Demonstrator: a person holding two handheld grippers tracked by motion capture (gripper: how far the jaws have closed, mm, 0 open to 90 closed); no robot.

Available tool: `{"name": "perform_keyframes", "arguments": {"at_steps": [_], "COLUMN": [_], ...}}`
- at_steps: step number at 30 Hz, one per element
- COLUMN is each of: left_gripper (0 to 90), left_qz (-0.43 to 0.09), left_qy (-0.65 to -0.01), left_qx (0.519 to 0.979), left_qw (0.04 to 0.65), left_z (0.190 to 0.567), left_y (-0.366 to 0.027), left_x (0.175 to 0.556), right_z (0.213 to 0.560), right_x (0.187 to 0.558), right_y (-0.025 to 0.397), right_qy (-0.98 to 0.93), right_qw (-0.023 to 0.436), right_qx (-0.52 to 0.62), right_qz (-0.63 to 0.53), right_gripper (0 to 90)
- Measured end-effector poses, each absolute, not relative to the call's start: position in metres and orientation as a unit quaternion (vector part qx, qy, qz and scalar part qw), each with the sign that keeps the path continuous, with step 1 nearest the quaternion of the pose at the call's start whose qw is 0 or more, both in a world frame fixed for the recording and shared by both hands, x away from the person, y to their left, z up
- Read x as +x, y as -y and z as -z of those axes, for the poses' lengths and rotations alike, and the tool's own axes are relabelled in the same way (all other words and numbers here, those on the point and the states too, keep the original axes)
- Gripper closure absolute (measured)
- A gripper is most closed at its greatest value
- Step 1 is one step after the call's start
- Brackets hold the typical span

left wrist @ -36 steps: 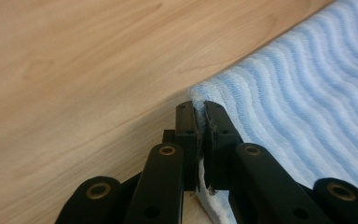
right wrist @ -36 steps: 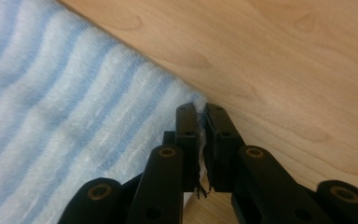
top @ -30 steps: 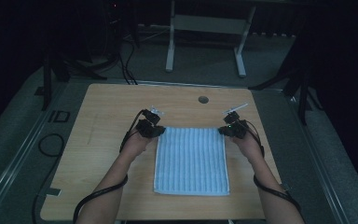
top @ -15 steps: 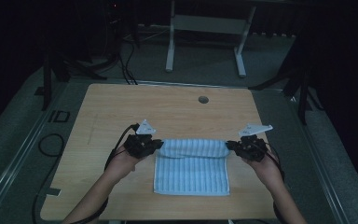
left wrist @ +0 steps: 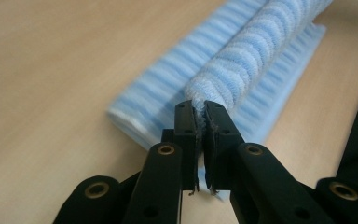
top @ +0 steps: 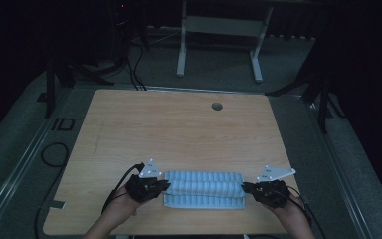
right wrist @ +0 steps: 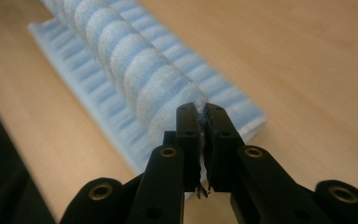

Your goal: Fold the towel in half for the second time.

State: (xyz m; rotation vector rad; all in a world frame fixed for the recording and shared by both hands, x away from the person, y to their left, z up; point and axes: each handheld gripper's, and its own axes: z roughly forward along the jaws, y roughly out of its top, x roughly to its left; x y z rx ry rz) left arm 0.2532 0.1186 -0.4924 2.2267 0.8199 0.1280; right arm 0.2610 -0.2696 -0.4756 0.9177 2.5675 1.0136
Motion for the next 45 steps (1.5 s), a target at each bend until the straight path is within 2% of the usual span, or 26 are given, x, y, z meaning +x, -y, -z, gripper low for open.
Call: {"name": "perform_keyframes", "arguments": {"at_steps": [2,4,5,9,13,22,28,36,45], "left_gripper": [77.8,59.7,55.6,47.5,47.5,47.5,47.7,48.6,48.6], "left_qz": [-0.048,-0.056,-0.068,-0.060,-0.056,-0.049,-0.050,-0.062,-0.079], "left_qy": [-0.308,-0.290,-0.287,-0.291,-0.303,-0.312,-0.327,-0.339,-0.351], "left_qx": [0.883,0.895,0.896,0.887,0.883,0.890,0.890,0.888,0.889], "left_qw": [0.352,0.334,0.330,0.353,0.353,0.330,0.314,0.306,0.282], "left_z": [0.493,0.492,0.490,0.486,0.495,0.522,0.534,0.534,0.531], "left_y": [-0.118,-0.115,-0.114,-0.110,-0.104,-0.092,-0.095,-0.099,-0.103], "left_x": [0.248,0.243,0.242,0.247,0.254,0.271,0.284,0.299,0.327], "right_z": [0.480,0.479,0.479,0.476,0.480,0.513,0.530,0.532,0.532], "right_x": [0.255,0.254,0.255,0.263,0.265,0.282,0.297,0.315,0.354], "right_y": [0.273,0.275,0.276,0.272,0.264,0.246,0.242,0.236,0.221], "right_qy": [-0.877,-0.876,-0.873,-0.871,-0.873,-0.891,-0.893,-0.892,-0.893], "right_qw": [0.109,0.112,0.111,0.111,0.112,0.092,0.089,0.091,0.100], "right_qx": [0.316,0.317,0.321,0.327,0.321,0.319,0.328,0.330,0.331], "right_qz": [-0.344,-0.346,-0.349,-0.350,-0.349,-0.309,-0.295,-0.296,-0.288], "right_gripper": [78.3,75.6,73.3,69.6,68.0,65.8,65.3,64.9,63.3]}}
